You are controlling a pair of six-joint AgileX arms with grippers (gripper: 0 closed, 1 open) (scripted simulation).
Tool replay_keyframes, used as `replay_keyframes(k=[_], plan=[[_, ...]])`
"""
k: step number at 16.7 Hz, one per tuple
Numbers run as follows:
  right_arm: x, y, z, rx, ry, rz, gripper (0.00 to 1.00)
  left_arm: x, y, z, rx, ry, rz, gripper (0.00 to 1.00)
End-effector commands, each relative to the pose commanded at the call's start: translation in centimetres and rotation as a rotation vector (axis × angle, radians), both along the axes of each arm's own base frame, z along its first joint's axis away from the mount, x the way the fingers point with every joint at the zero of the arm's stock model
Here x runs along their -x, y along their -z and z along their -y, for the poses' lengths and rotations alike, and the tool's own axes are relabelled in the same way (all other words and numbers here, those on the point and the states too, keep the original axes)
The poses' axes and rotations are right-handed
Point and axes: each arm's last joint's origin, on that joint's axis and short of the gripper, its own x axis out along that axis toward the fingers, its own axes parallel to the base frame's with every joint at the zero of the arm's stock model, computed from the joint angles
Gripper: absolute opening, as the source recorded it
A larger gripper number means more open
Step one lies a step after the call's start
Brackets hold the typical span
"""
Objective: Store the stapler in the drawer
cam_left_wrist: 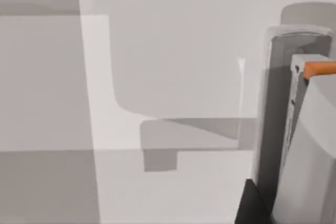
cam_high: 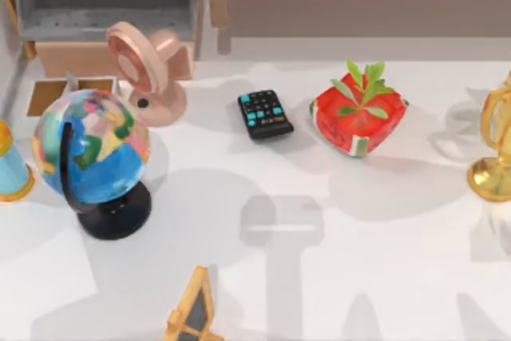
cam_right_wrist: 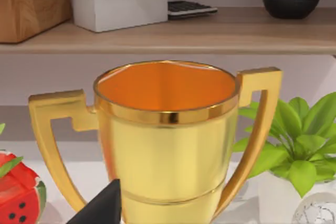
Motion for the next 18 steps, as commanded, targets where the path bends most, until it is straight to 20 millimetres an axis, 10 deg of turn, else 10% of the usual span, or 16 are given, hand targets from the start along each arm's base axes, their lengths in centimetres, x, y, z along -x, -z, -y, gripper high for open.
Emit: replay_keyframes(k=[3,16,18], plan=[[0.00,0.00,0.00,0.000,0.000,0.000,1.00,0.00,0.01,0.00,0.000,0.000,0.000,0.00],[0.00,0.00,0.00,0.000,0.000,0.000,1.00,0.00,0.01,0.00,0.000,0.000,0.000,0.98],[0.00,0.00,0.00,0.000,0.000,0.000,1.00,0.00,0.01,0.00,0.000,0.000,0.000,1.00]])
